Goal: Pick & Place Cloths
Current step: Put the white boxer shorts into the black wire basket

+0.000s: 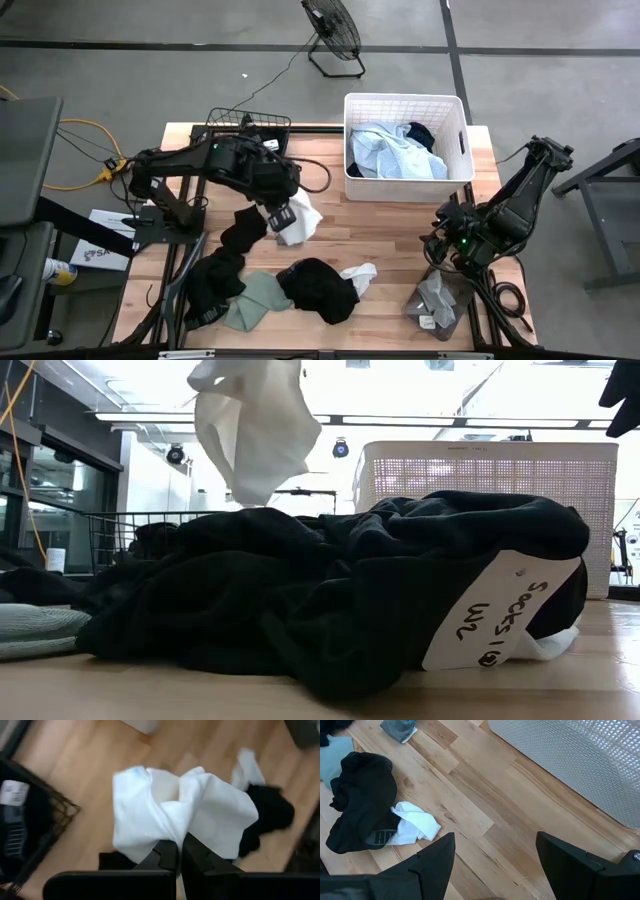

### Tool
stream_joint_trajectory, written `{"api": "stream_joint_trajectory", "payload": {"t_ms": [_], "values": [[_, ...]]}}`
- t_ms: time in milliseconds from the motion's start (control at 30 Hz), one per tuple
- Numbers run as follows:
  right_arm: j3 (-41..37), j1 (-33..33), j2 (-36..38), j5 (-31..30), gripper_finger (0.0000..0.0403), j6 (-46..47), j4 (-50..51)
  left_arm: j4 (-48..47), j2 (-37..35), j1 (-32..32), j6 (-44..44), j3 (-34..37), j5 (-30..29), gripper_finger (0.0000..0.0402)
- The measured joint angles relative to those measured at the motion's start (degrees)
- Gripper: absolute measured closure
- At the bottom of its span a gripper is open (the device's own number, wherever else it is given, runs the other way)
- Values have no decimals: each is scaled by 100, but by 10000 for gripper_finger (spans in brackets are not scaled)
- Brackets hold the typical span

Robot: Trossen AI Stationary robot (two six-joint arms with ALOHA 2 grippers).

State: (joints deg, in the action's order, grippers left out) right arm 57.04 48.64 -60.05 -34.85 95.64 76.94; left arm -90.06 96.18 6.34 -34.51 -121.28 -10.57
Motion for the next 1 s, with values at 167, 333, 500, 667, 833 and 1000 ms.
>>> {"api": "stream_joint_trajectory", "payload": {"t_ms": [167,333,500,667,833,1000], "values": [[0,-1,0,-1,133,0,0,6,0,-283,-711,-107,-537,402],[0,0,0,0,133,2,-1,3,0,-661,-1227,-148,-930,402],[0,-2,0,-1,133,2,-1,5,0,-1063,-1230,-148,-1141,402],[0,0,0,-17,133,2,1,5,0,-1421,-1232,-148,-1493,402],[0,-2,0,-17,133,2,1,5,-24,-1820,-1223,-148,-1710,402],[0,-1,0,-17,133,5,1,5,-31,-2185,-1083,-148,-1847,401]]}}
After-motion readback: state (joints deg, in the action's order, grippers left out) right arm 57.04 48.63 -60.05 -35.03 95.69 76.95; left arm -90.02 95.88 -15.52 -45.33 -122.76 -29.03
